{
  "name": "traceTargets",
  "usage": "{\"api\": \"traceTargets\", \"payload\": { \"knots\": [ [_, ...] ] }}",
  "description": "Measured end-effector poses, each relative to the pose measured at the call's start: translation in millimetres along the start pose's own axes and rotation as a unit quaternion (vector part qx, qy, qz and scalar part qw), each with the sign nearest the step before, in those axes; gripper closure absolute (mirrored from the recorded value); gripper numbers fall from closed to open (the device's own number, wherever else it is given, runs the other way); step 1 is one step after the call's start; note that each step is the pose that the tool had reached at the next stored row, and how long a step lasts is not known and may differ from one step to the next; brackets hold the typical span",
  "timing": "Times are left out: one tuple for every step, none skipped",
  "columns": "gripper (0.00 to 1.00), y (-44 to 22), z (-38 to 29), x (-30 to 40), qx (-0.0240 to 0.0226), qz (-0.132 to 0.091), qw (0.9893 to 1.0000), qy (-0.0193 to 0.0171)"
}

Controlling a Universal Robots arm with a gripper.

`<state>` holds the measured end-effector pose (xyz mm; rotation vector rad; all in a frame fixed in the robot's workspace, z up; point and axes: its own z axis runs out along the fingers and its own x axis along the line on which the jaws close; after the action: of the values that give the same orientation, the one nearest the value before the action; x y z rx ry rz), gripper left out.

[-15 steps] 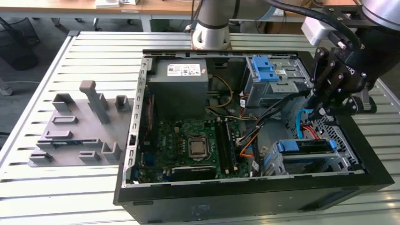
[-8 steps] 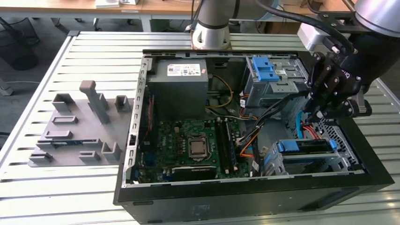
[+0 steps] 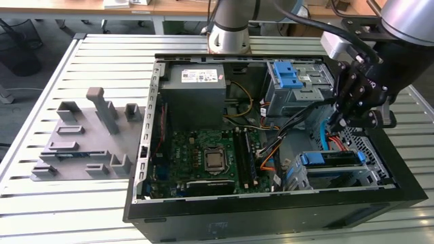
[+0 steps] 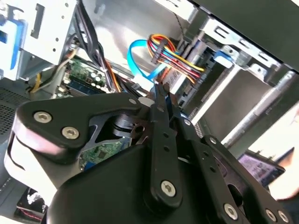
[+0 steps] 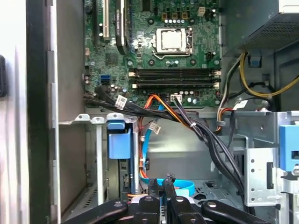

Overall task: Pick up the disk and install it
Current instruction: 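Insert the second disk wire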

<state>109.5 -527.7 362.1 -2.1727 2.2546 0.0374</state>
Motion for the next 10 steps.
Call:
{"api": "traceTargets", "payload": {
  "knots": [
    [0.84,0.0,0.8,0.0,-0.0001,0.0,1.0,-0.0043],
    [0.84,-0.1,2.1,0.0,-0.0002,0.0,1.0,-0.0068],
    [0.84,-0.1,3.5,0.5,-0.0003,0.0,1.0,-0.0074],
    [0.84,-0.1,5.0,1.9,-0.0003,0.0,1.0,-0.0072],
    [0.84,-0.2,6.7,3.7,-0.0003,0.0,1.0,-0.0072],
    [0.84,-0.3,8.4,5.9,-0.0003,0.0,1.0,-0.0073],
    [0.84,-0.4,10.3,8.1,-0.0003,0.0,1.0,-0.0074],
    [0.84,-0.5,12.0,10.6,-0.0003,0.0,1.0,-0.0075],
    [0.84,-0.7,13.6,13.6,-0.0003,0.0,1.0,-0.0075],
    [0.84,-0.7,14.9,16.3,-0.0003,0.0,1.0,-0.0075]
  ]
}}
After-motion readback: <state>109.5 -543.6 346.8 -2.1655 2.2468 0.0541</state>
